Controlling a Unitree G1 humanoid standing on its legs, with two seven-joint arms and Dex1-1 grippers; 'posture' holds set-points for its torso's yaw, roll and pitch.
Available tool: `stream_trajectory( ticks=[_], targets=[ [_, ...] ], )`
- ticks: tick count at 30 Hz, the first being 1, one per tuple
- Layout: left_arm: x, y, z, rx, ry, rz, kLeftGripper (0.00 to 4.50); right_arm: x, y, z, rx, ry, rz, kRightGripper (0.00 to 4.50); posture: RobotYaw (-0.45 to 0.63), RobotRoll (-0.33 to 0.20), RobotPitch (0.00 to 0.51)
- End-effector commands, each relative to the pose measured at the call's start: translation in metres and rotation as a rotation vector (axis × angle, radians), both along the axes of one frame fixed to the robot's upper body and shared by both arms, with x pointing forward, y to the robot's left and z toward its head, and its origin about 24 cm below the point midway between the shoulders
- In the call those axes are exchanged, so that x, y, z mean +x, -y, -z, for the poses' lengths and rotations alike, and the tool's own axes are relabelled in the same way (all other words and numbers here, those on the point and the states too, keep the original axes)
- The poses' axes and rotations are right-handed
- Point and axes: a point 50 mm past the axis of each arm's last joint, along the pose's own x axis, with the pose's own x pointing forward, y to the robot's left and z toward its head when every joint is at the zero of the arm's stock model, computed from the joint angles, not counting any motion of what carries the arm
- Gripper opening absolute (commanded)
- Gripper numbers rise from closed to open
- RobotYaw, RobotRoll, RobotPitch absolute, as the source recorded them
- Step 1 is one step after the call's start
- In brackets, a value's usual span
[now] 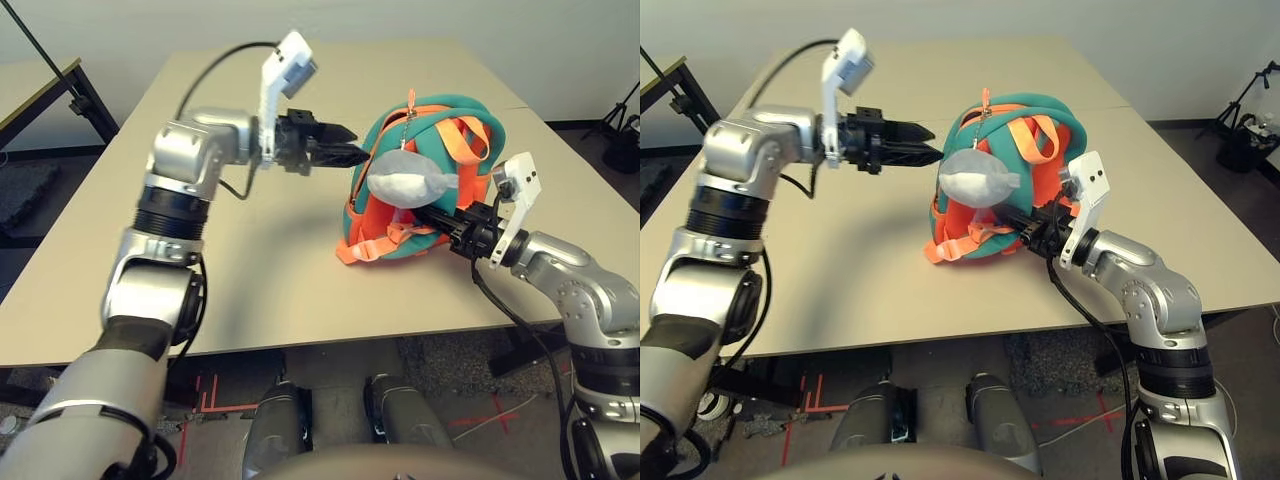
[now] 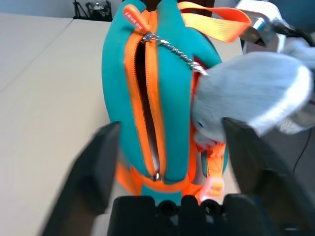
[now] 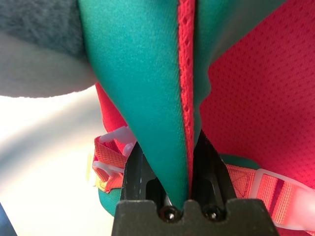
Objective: Put the pencil case into the backpack and zip it.
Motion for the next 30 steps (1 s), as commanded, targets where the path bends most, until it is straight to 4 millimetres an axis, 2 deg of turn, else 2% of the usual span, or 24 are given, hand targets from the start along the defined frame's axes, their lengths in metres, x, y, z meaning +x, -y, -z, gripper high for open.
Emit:
stream_trajectory(
  ticks=[1,5,8,12,23,30],
  targets=[
    [-0.009,-0.003,-0.006,0.011,0.013,0.025,4.5,0.001,-0.01,0.002,0.007,-0.006,-0.068,0.43,-0.12,0.0,0.025],
    [-0.021,0.003,-0.02,0.015,0.064,0.075,4.5,0.004,-0.011,0.002,0.003,-0.006,-0.076,0.43,-0.11,0.0,0.02],
    [-0.031,0.017,-0.022,0.032,0.107,0.138,4.5,0.005,-0.012,0.003,0.001,-0.006,-0.083,0.43,-0.11,0.0,0.016],
    [-0.033,0.029,-0.023,0.042,0.147,0.182,4.5,0.005,-0.012,0.003,-0.004,-0.004,-0.085,0.43,-0.12,0.0,0.013],
    [-0.033,0.059,-0.009,0.095,0.178,0.297,4.5,0.004,-0.01,0.003,-0.011,0.002,-0.073,0.43,-0.14,0.0,0.01],
    [-0.021,0.067,0.012,0.205,0.195,0.287,4.5,0.003,-0.011,0.003,-0.006,0.005,-0.068,0.43,-0.14,0.0,0.012]
  ],
)
